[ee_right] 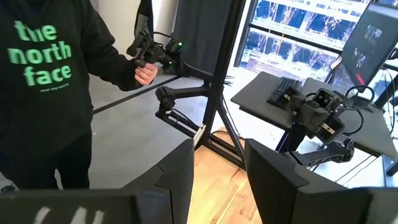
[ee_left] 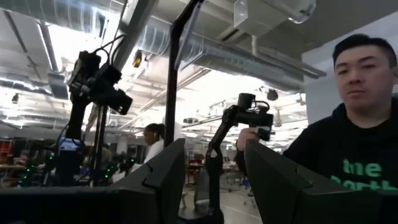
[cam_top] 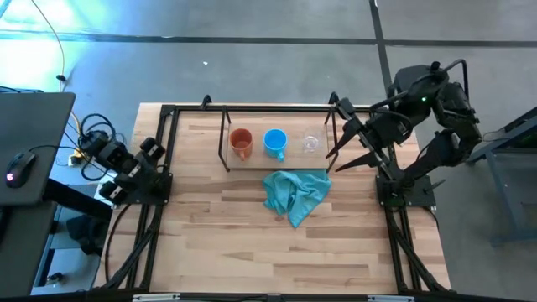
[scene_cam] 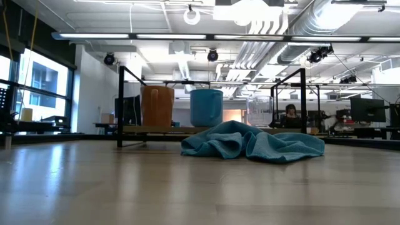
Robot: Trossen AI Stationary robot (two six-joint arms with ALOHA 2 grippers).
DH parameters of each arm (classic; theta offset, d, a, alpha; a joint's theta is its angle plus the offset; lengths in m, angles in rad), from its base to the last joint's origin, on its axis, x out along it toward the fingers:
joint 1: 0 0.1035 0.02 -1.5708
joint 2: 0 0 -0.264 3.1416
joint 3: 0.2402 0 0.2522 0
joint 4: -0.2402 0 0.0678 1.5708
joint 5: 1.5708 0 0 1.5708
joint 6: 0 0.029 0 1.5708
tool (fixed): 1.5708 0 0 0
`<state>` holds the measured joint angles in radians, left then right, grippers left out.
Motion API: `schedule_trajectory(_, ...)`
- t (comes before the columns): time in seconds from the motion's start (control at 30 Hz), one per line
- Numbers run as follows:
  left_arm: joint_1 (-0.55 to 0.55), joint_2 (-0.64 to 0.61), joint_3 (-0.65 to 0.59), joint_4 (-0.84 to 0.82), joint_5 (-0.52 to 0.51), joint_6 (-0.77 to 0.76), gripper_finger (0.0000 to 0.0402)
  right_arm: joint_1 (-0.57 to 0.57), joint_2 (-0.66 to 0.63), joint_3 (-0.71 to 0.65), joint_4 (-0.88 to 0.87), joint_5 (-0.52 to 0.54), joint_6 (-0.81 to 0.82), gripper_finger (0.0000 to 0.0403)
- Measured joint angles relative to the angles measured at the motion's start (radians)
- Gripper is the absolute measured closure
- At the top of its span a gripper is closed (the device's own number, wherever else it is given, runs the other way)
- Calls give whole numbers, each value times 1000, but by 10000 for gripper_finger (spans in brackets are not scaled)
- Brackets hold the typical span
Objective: Stack small to large cups/mugs on shelf
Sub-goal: Return to Home Position
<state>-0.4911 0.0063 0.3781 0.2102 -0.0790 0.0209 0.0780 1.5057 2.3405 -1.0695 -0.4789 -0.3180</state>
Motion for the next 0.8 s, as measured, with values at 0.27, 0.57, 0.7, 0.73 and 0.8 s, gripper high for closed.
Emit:
schedule_trajectory(0.27, 0, 0, -102, 70, 27, -77, 248, 0, 11, 0, 21, -5, 21, 268)
schedule_trajectory(0.57, 0, 0, -245, 271, 55, -98, 248, 0, 12, 0, 44, -9, 34, 268)
schedule_trajectory(0.7, 0, 0, -327, 382, 63, -116, 248, 0, 12, 0, 50, -8, 55, 268)
schedule_trajectory(0.73, 0, 0, -345, 414, 63, -121, 248, 0, 12, 0, 50, -8, 55, 268)
schedule_trajectory(0.8, 0, 0, -371, 455, 64, -123, 248, 0, 12, 0, 52, -8, 55, 268)
